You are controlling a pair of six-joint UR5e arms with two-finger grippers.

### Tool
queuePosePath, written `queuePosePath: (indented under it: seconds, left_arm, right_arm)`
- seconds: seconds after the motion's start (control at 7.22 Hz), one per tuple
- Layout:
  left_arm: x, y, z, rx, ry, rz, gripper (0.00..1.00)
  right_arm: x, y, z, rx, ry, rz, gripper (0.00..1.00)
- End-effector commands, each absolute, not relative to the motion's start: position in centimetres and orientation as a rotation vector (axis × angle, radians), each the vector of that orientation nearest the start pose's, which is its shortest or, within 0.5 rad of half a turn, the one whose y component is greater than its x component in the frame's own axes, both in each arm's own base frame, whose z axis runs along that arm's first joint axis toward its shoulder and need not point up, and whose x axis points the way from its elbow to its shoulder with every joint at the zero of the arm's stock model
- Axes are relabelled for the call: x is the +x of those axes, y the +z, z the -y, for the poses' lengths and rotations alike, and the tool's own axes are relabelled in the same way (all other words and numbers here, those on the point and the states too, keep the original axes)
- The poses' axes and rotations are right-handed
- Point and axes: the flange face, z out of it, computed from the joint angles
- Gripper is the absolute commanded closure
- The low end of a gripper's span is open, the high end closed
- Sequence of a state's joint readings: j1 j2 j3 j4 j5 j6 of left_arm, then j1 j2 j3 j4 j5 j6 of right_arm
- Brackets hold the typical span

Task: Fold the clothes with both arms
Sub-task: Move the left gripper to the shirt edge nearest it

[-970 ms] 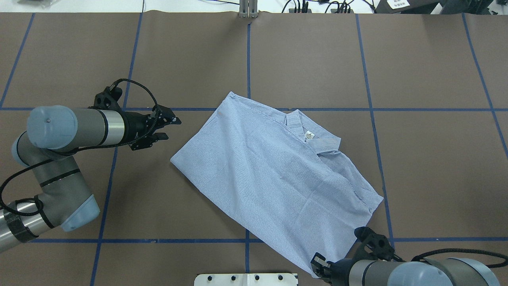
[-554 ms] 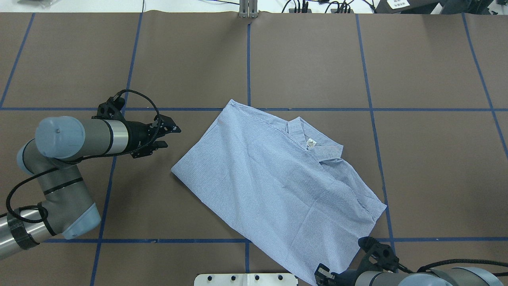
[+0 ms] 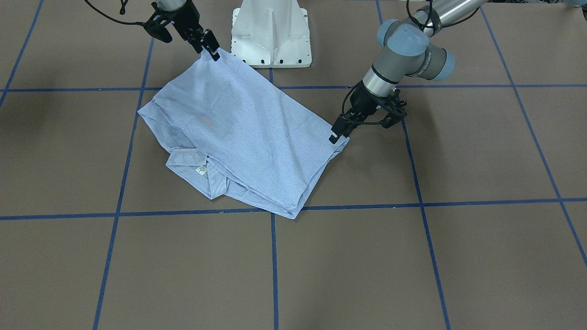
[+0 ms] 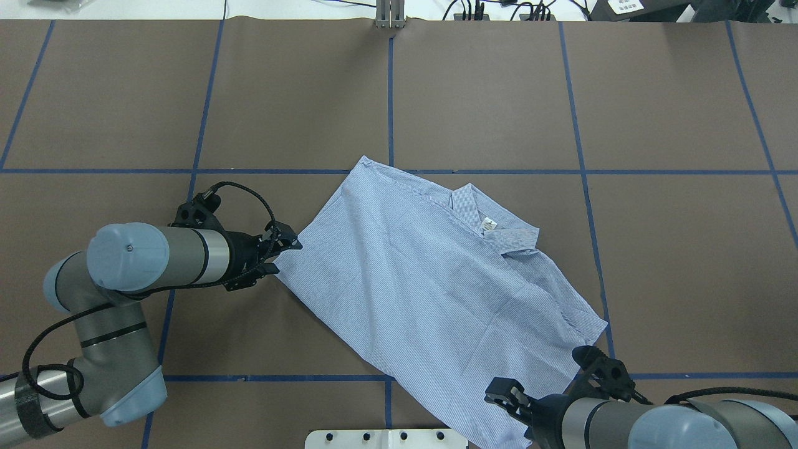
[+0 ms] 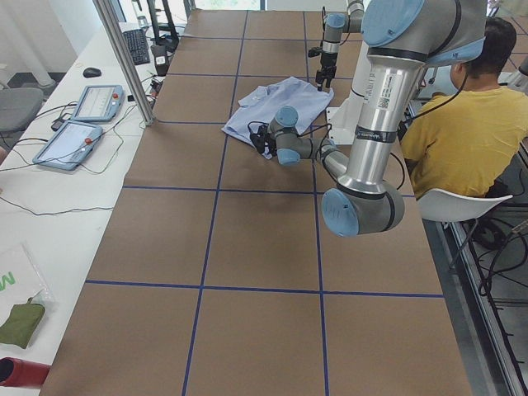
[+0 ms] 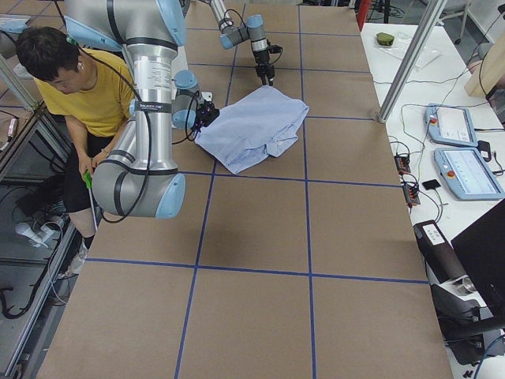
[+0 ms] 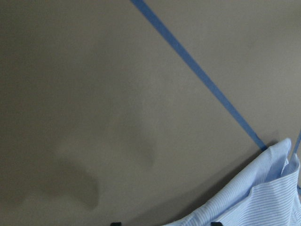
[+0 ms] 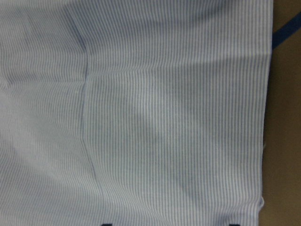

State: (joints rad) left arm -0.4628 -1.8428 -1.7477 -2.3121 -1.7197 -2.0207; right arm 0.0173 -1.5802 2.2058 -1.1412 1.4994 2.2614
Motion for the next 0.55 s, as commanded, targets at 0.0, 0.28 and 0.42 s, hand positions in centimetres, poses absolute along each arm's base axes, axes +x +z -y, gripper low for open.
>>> queuePosePath:
  seconds: [0.0, 0.28, 0.42]
  left_arm:
    - [47.6, 35.7, 36.0, -0.121, -0.710, -1.141, 0.30]
    - [48.5, 36.3, 35.7, -0.124, -0.705, -1.127, 0.30]
    - [48.7, 35.9, 35.6, -0.125, -0.703, -1.133, 0.31]
  right_arm:
    - [-44.2, 31.8, 17.1, -0.272, 0.719, 1.053, 0.00]
    - [-42.9, 32.3, 20.5, -0.227, 0.786, 1.056, 0.00]
    - [-43.2, 33.6, 21.2, -0.211, 0.801, 1.032, 0.00]
